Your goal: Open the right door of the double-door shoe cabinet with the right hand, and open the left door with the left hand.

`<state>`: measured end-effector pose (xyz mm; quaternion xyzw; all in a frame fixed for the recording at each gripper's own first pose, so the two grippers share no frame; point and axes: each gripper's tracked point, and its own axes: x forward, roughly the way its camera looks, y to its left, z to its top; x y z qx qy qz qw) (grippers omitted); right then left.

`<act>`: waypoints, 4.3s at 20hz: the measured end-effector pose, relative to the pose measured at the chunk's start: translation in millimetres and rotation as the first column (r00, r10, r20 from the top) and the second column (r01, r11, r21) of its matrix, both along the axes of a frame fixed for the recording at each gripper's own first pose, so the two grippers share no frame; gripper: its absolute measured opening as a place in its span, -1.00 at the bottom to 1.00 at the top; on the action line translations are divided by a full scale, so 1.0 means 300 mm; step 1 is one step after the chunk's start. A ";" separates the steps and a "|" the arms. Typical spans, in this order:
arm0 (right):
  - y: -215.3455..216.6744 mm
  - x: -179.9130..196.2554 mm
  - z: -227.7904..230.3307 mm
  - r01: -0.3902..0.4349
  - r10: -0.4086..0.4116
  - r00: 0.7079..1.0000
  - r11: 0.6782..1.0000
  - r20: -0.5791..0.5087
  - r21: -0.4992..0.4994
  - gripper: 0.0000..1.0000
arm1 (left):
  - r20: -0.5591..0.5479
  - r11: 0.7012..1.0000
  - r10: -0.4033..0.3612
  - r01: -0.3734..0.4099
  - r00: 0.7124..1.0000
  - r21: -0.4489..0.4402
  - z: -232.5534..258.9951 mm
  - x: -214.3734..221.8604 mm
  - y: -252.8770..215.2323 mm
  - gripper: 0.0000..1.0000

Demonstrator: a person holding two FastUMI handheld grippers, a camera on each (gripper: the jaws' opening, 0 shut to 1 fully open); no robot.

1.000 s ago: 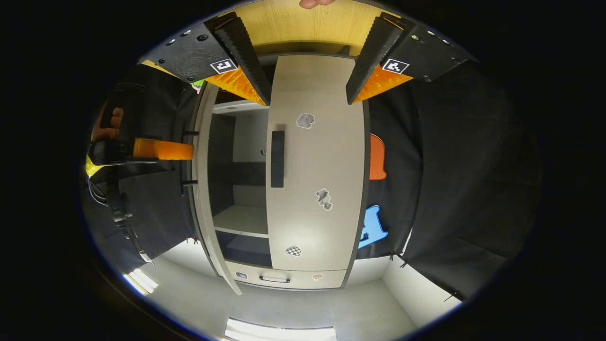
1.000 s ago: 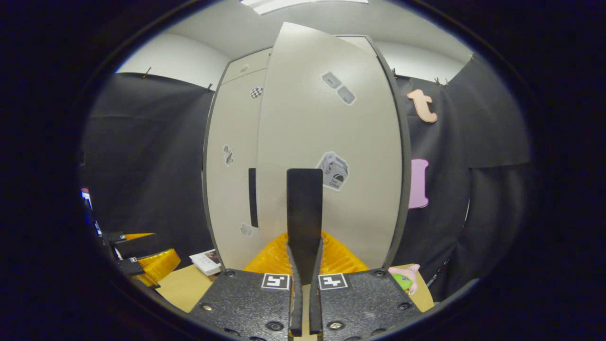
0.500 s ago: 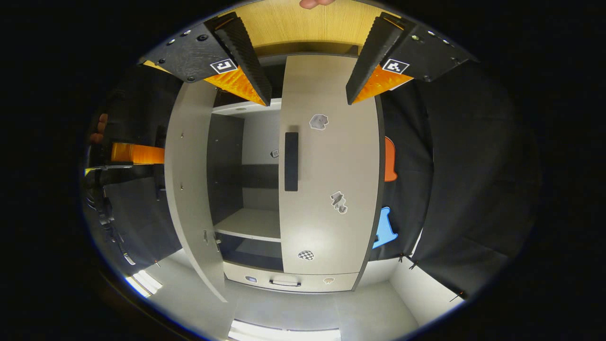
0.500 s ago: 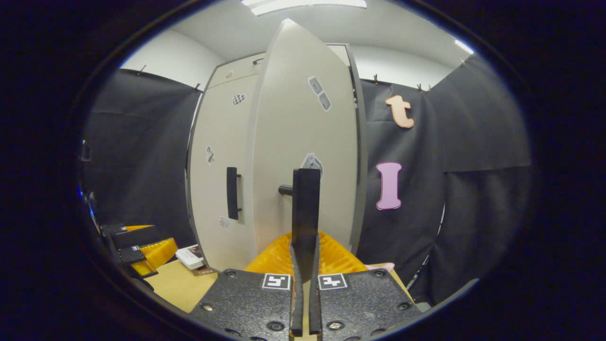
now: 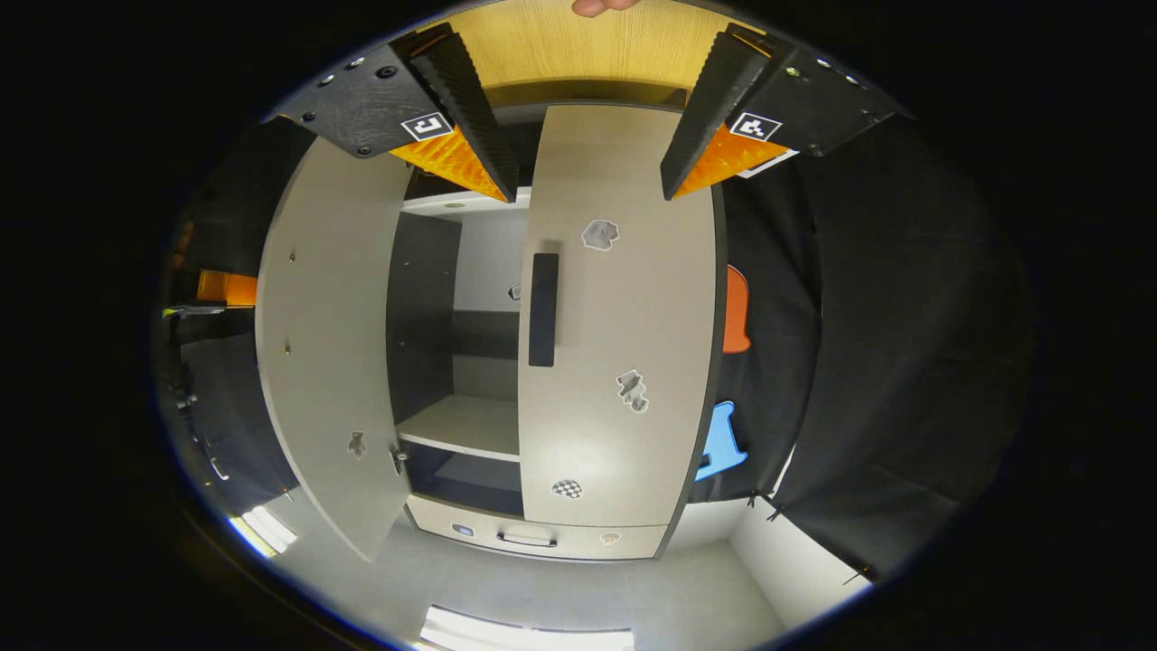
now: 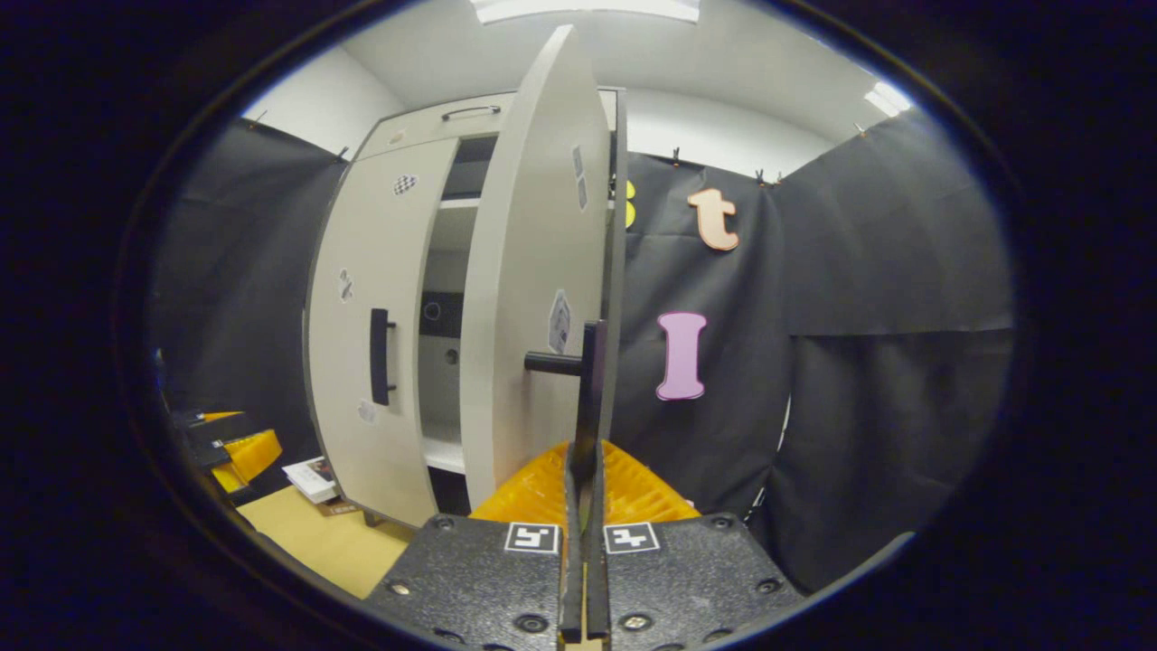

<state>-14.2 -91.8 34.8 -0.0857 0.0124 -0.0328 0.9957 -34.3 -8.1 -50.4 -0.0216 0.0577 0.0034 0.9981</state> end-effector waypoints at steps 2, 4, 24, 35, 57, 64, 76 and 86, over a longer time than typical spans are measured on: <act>-0.046 0.003 0.007 0.026 -0.026 1.000 1.000 0.001 0.008 -0.92 | -0.002 1.000 -0.001 0.001 1.000 -0.002 -0.006 -0.001 0.001 0.90; -0.093 0.003 0.011 0.038 -0.037 0.999 0.998 -0.003 0.042 -0.92 | -0.001 1.000 -0.001 0.001 1.000 -0.004 -0.008 -0.001 0.000 0.90; 0.239 -0.165 -0.006 -0.120 0.115 0.992 0.984 0.048 0.135 -0.93 | 0.007 0.999 0.034 -0.035 0.999 0.010 -0.003 -0.060 0.066 0.90; 0.220 -0.029 -0.082 -0.022 0.020 1.000 0.995 0.021 0.101 0.14 | 0.006 0.994 0.112 -0.112 0.994 0.020 0.000 -0.107 0.189 0.90; 0.218 -0.017 -0.129 -0.067 0.068 0.998 0.992 -0.012 0.105 0.65 | 0.022 0.997 -0.074 0.073 0.997 0.028 0.156 0.673 -0.112 0.91; 0.209 -0.008 -0.131 -0.087 0.085 0.996 0.992 0.017 0.093 0.65 | -0.023 0.999 -0.034 0.034 0.999 0.007 0.101 0.718 -0.086 0.88; 0.212 0.000 -0.142 -0.095 0.095 0.995 0.991 0.005 0.092 0.65 | -0.023 0.998 -0.021 0.023 1.000 0.059 0.098 0.738 -0.121 -0.40; 0.214 0.012 -0.151 -0.100 0.101 0.995 0.990 -0.005 0.100 0.66 | -0.013 0.995 -0.058 0.058 0.998 0.076 0.103 0.712 -0.121 -0.87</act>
